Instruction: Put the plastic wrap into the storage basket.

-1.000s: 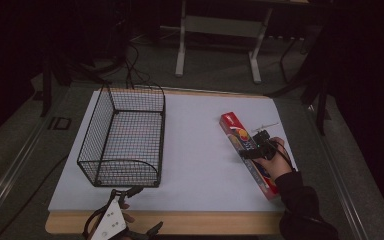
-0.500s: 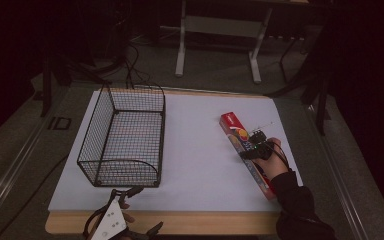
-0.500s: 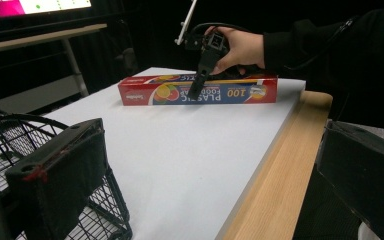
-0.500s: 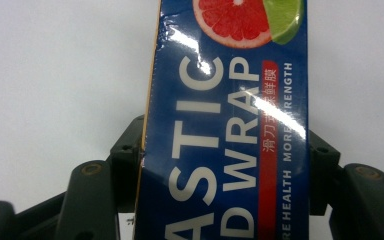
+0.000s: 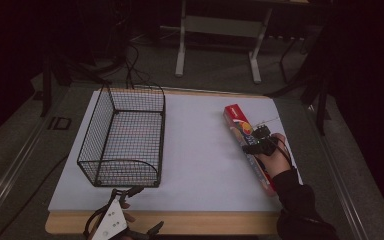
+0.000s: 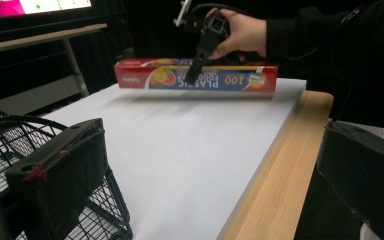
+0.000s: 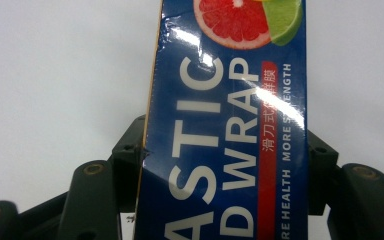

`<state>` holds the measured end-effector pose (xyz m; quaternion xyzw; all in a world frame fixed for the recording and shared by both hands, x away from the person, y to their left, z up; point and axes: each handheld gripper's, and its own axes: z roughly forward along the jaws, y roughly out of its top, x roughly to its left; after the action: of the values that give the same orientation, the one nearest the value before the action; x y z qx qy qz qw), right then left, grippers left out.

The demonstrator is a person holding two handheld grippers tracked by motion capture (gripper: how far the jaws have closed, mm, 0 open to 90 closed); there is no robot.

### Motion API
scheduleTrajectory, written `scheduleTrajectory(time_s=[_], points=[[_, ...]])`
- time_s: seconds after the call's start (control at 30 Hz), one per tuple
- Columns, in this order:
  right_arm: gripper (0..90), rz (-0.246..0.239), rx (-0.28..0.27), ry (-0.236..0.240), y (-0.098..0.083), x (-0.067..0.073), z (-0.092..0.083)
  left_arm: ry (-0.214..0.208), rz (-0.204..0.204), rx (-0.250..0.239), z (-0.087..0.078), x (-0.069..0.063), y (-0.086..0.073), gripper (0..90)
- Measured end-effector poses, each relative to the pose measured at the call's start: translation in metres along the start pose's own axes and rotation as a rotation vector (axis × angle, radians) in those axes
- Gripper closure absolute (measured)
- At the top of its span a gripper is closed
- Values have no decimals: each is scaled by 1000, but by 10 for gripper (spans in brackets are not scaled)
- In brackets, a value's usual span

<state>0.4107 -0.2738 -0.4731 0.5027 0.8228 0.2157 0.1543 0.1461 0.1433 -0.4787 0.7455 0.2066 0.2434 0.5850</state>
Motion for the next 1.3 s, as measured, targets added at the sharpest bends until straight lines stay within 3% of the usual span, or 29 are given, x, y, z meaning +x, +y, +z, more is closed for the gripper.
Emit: scheduleTrajectory(time_s=[0.3,0.4,0.7,1.03,1.3], points=[[392,22,-122,19,16,3,-28,1,3,3,0,0,0,1],[392,6,-154,12,21,8,-34,1,2,3,0,0,0,1],[392,-31,-250,15,42,34,-55,1,0,1,0,0,0,1],[394,-49,-318,31,65,61,-72,-1,0,1,0,0,0,1],[395,-92,-358,30,81,88,-81,0,3,2,0,0,0,1]])
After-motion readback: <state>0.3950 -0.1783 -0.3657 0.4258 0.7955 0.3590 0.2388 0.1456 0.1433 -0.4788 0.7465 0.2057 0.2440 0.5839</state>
